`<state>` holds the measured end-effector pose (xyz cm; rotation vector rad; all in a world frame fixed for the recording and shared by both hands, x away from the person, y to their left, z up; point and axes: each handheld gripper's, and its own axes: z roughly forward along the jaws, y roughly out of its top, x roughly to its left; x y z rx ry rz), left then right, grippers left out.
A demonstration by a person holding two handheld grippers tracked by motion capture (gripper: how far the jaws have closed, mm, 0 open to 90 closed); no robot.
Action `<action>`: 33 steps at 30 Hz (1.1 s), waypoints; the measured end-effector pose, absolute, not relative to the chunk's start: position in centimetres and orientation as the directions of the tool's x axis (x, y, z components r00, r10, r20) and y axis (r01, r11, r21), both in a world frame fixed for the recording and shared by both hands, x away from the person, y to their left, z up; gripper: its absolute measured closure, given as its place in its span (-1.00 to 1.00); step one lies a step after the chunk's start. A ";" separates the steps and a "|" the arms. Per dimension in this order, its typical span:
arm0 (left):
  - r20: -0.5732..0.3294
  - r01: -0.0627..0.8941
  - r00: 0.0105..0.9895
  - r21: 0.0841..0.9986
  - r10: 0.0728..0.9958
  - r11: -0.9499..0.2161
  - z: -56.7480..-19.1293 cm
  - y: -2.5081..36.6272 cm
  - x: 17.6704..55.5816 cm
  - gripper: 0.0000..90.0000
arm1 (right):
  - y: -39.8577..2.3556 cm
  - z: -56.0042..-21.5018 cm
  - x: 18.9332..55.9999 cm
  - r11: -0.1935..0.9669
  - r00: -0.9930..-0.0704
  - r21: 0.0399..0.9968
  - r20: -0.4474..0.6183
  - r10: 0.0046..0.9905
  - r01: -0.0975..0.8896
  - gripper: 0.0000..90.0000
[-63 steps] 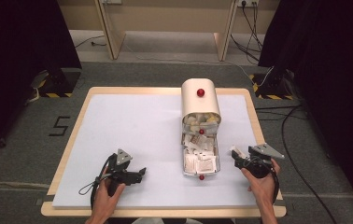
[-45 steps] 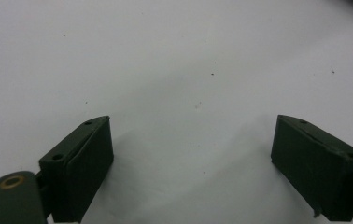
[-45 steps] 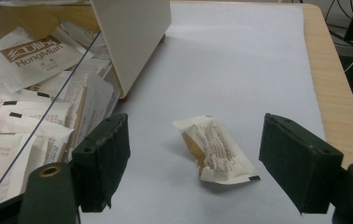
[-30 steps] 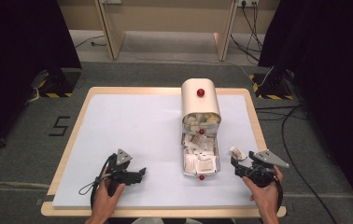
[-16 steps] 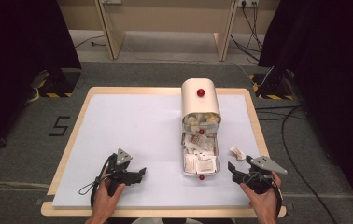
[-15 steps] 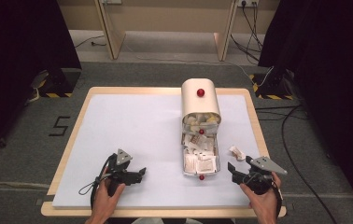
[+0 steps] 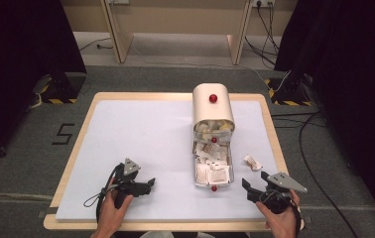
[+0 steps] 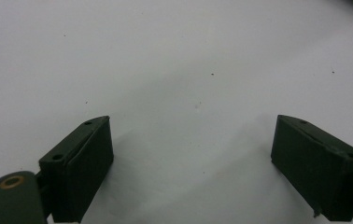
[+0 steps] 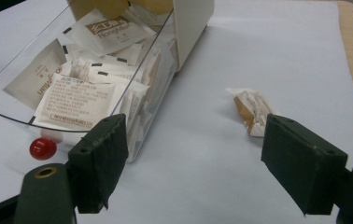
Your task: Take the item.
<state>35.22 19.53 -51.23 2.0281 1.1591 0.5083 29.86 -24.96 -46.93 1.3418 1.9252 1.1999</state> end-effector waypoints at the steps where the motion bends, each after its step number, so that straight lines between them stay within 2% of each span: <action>1: -0.019 0.567 0.515 0.757 0.857 -0.324 -51.2 19.5 35.2 -0.73 | -24.9 -47.0 29.8 0.121 -0.389 0.869 0.087 0.917 0.480 -0.48; 20: -0.018 0.567 0.515 0.757 0.857 -0.324 -51.2 19.5 35.2 -0.73 | -25.2 -48.0 27.6 0.133 -0.408 0.844 0.109 0.906 0.520 -0.54; 28: -0.018 0.567 0.515 0.757 0.857 -0.324 -51.2 19.5 35.2 -0.73 | -24.9 -48.2 26.6 0.161 -0.418 0.836 0.088 0.904 0.525 -0.65; 33: -0.018 0.567 0.515 0.757 0.857 -0.324 -51.2 19.5 35.2 -0.73 | -24.8 -48.5 26.2 0.178 -0.407 0.820 0.073 0.910 0.544 -0.65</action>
